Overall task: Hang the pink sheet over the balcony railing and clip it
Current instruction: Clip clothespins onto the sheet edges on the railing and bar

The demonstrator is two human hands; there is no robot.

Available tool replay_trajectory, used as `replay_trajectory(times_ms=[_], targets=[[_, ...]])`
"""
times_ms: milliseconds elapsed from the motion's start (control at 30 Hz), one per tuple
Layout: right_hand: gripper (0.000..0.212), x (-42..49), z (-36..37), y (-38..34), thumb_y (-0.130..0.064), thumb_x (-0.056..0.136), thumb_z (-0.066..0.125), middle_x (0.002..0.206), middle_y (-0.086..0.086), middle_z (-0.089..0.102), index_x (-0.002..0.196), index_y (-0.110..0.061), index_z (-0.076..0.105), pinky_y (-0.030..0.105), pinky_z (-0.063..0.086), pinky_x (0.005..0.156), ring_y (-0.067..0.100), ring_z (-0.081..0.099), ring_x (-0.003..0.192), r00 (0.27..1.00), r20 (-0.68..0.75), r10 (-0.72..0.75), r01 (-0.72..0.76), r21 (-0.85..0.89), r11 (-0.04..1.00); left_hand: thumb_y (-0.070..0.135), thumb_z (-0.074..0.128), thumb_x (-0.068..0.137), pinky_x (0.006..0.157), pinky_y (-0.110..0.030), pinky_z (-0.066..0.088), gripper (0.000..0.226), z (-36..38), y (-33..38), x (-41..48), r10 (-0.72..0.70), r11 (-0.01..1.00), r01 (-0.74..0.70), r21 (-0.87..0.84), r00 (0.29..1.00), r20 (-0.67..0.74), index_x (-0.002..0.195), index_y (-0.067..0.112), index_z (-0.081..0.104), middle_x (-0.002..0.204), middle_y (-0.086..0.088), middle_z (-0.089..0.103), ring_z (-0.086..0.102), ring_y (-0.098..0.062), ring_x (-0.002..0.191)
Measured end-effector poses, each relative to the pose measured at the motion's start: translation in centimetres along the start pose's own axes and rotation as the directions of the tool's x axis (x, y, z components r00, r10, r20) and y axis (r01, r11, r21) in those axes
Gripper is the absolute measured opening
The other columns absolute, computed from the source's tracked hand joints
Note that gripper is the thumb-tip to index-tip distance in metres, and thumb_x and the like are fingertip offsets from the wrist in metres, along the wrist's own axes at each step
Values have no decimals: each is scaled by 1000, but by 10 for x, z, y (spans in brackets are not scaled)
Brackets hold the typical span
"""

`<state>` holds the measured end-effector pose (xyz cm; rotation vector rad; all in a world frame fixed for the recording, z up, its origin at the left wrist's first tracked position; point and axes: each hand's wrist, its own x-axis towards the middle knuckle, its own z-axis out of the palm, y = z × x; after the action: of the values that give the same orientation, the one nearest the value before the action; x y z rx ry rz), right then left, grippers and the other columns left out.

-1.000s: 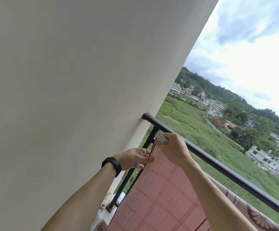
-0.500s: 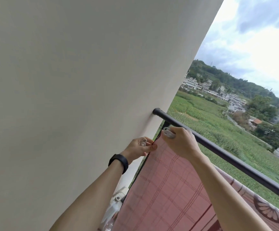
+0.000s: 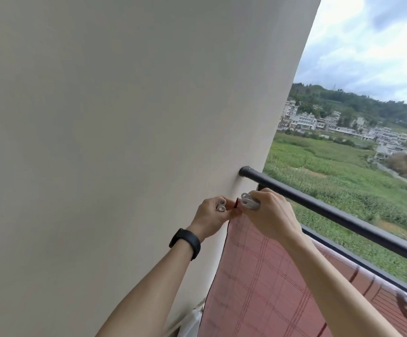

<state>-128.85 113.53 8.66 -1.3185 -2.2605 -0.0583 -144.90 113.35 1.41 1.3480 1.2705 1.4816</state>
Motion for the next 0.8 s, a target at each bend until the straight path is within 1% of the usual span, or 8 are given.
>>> replay_trajectory(times_ms=[100, 167, 267, 333, 433, 500, 633, 800], targets=[[22, 0, -4, -2, -39, 93, 60, 76, -5, 61, 81, -23, 68, 32, 43, 59, 19, 58, 72, 999, -45, 14, -11, 77, 997, 18, 75, 85, 63, -8, 45, 25, -11, 17, -3, 2, 1000, -3, 10, 997, 77, 109, 12, 71, 98, 3, 72, 66, 2, 78], [28, 0, -4, -2, -42, 91, 64, 67, -2, 62, 75, -19, 66, 34, 45, 59, 18, 57, 65, 995, -86, 53, -43, 116, 992, 20, 75, 86, 61, -8, 45, 30, -27, 32, -6, 55, 998, -55, -11, 993, 106, 116, 20, 71, 106, 6, 72, 65, 2, 84], [36, -1, -5, -6, -41, 90, 66, 60, -4, 56, 64, -19, 55, 32, 37, 52, 14, 49, 57, 992, -97, 79, -67, 123, 990, 31, 81, 78, 63, -9, 41, 40, -45, 61, -8, 149, 987, -156, 34, 976, 157, 117, 30, 71, 95, 16, 67, 57, 8, 73], [33, -1, -7, -12, -41, 91, 64, 67, -5, 58, 68, -19, 58, 32, 39, 53, 14, 51, 61, 994, -55, 90, -84, 91, 992, 38, 84, 73, 71, -7, 39, 45, -45, 76, -6, 204, 956, -243, 165, 954, 221, 115, 30, 72, 85, 22, 63, 55, 11, 72], [32, -1, -10, -16, -41, 91, 62, 66, -6, 57, 69, -19, 59, 33, 40, 54, 14, 49, 59, 992, -29, 125, -122, 82, 989, 43, 84, 72, 62, -5, 35, 27, -37, 83, -2, 279, 880, -343, 329, 933, 225, 96, 32, 76, 64, 21, 53, 51, 11, 64], [37, -1, -11, -17, -40, 90, 64, 59, -7, 51, 62, -20, 51, 32, 36, 52, 14, 44, 55, 989, -27, 145, -142, 88, 986, 42, 81, 76, 62, -4, 37, 23, -34, 81, -1, 313, 856, -374, 357, 924, 218, 95, 31, 74, 68, 19, 56, 52, 14, 66], [40, -1, -12, -18, -35, 89, 69, 57, -9, 49, 57, -25, 46, 32, 34, 51, 11, 41, 53, 989, -28, 146, -143, 96, 985, 54, 79, 74, 74, -8, 46, 47, -37, 76, 3, 296, 853, -387, 350, 911, 286, 115, 34, 68, 91, 20, 71, 62, 2, 85], [31, 0, -9, -21, -27, 88, 63, 61, -7, 52, 61, -23, 50, 31, 34, 51, 17, 45, 59, 987, -43, 152, -151, 32, 988, 54, 80, 71, 64, -4, 38, 37, -36, 72, 3, 335, 831, -421, 363, 900, 279, 101, 33, 72, 69, 20, 58, 54, 9, 65]])
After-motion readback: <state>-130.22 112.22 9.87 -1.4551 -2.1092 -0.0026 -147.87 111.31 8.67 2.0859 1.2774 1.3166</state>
